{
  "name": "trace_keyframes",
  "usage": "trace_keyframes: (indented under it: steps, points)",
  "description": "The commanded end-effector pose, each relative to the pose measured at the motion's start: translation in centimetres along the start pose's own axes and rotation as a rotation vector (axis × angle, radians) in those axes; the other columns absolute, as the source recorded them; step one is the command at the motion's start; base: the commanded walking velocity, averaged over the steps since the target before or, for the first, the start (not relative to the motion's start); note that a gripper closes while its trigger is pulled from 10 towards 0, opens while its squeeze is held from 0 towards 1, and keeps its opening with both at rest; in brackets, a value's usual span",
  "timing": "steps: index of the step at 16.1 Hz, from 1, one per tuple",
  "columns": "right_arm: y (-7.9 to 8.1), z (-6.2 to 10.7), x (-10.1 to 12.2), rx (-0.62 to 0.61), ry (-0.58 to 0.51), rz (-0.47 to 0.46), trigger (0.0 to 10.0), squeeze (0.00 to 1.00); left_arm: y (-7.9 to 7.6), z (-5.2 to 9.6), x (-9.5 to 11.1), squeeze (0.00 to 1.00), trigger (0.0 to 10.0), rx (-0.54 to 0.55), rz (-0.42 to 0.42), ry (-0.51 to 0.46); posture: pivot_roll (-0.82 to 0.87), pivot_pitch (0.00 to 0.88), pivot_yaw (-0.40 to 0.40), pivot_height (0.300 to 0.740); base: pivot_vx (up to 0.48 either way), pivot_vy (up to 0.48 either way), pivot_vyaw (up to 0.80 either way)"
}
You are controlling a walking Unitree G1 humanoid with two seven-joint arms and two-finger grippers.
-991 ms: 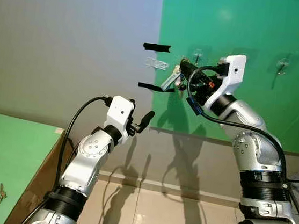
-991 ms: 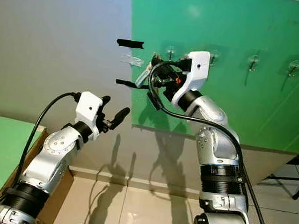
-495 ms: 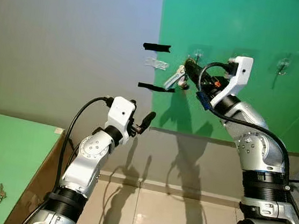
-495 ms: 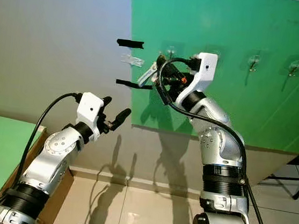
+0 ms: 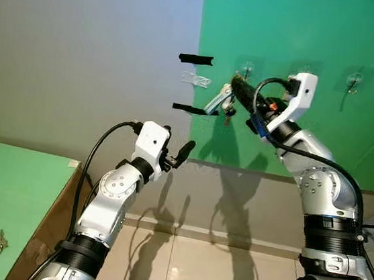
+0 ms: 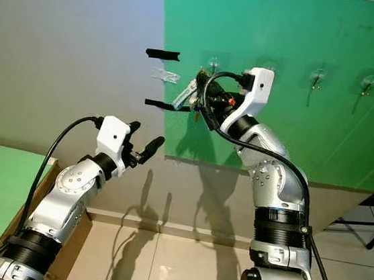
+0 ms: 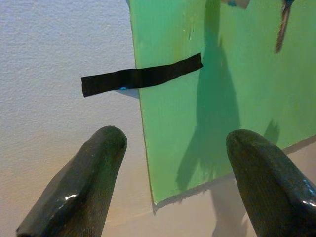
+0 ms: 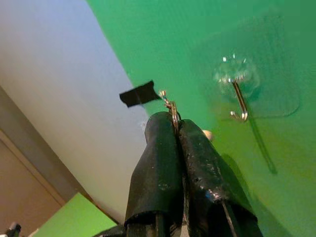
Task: Hang keys on a hook
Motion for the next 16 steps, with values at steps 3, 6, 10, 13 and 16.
trace_keyframes:
  steps: [3,6,10,13,16]
  points:
    - [-1.2,0.4,0.9,-0.084,-0.034,0.046,0.0,0.00,-0.1,0.2,0.0,0.00,10.0,-0.012,-0.015,0.011,-0.13,0.000,0.044,0.736,0.000,0.000,0.00]
    - [-1.5,0.5,0.8,-0.105,-0.035,0.023,0.0,0.00,-0.2,0.2,-0.1,0.00,10.0,-0.015,-0.014,0.015,-0.13,0.000,0.044,0.736,0.000,0.000,0.00]
    - [-1.7,0.5,0.7,-0.111,-0.044,-0.063,0.0,0.00,-0.2,0.2,-0.1,0.00,10.0,-0.015,-0.013,0.018,-0.13,0.000,0.044,0.736,0.000,0.000,0.00]
    - [-1.2,0.5,0.5,-0.069,-0.027,-0.106,0.0,0.00,-0.2,0.1,-0.2,0.00,10.0,-0.014,-0.011,0.018,-0.13,0.000,0.041,0.736,0.000,0.000,0.00]
    - [-0.4,0.4,0.2,-0.019,0.000,-0.105,0.0,0.00,-0.2,0.1,-0.1,0.00,10.0,-0.011,-0.011,0.016,-0.13,0.000,0.040,0.736,0.000,0.000,0.00]
Point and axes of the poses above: a point about 5 cm out from each wrist's last joint towards the gripper, its own z axis pointing back from the gripper into the wrist, its own x axis along the axis of the wrist's last joint, y = z × x, the point moved 2 cm from there along -z, pointing out of the wrist towards the gripper, and after that the axes turned 10 degrees about z, right-handed, at the moved point
